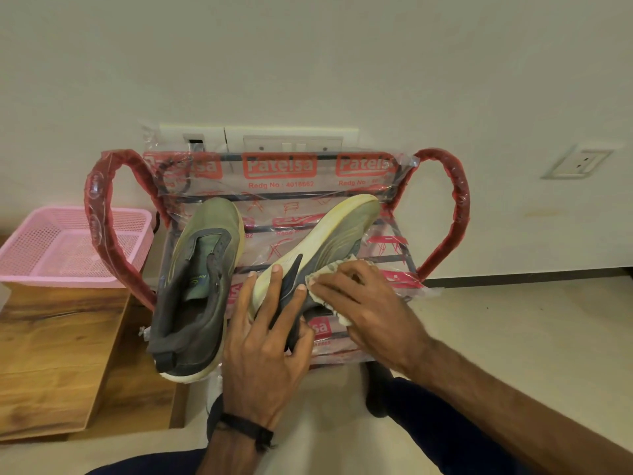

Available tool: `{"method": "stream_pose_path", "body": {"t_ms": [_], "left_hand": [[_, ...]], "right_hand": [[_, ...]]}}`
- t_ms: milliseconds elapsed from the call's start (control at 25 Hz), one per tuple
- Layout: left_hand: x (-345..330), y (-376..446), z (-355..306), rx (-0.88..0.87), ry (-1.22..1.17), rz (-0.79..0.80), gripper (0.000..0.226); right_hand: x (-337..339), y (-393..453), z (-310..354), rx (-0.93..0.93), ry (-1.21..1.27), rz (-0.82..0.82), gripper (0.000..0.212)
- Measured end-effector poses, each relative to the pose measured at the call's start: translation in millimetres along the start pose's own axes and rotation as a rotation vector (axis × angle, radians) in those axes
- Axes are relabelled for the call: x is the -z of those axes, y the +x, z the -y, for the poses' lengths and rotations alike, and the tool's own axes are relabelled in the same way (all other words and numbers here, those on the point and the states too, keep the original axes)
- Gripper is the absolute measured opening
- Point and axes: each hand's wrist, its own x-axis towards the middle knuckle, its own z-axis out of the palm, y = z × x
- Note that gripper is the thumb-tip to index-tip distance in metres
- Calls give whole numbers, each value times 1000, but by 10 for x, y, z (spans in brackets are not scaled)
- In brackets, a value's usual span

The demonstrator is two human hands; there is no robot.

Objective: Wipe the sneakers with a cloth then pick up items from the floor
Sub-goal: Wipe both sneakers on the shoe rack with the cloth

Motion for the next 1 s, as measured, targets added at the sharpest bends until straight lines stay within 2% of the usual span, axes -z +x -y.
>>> {"method": "stream_pose_path", "body": {"t_ms": [40, 80, 200, 240, 320, 440, 520, 560, 640, 720, 760, 880, 920, 1000], "left_hand": [[-3, -4, 6, -4, 0, -4, 44], [-1, -3, 14, 1, -2, -8, 43], [-1, 21, 14, 27, -14, 3, 44], [7, 27, 21, 35, -19, 4, 44], [23, 50, 56, 50, -38, -7, 44], [42, 60, 84, 54, -44, -10, 44], [46, 58, 76, 54, -47, -6, 44], [39, 60, 72, 54, -53, -6, 43], [14, 57, 57, 46, -51, -5, 43], [8, 60, 58, 45, -41, -10, 43], [10, 58, 64, 52, -38, -11, 43], [11, -4, 56, 24, 7, 20, 45], [7, -30, 40, 5, 23, 30, 45], [-7, -52, -4, -18, 34, 48, 46]], "right_hand": [[23, 10, -97, 25, -37, -9, 52], [31, 52, -225, -25, -63, -49, 52], [52, 286, -609, -381, -23, -158, 57], [34, 352, -606, -428, 2, -164, 57], [-61, 411, -397, -372, 13, -172, 55], [-86, 278, -80, -57, 7, -53, 53], [7, 280, -251, 57, -86, -3, 49], [21, 320, -427, 1, -124, -19, 48], [60, 478, -775, -256, -149, -86, 51], [66, 618, -777, -393, -123, -113, 53], [38, 660, -648, -347, -101, -103, 51], [-27, 568, -121, 48, -63, 10, 42], [2, 540, -110, 120, -83, 44, 41], [85, 616, -347, 75, -174, 58, 47]]}}
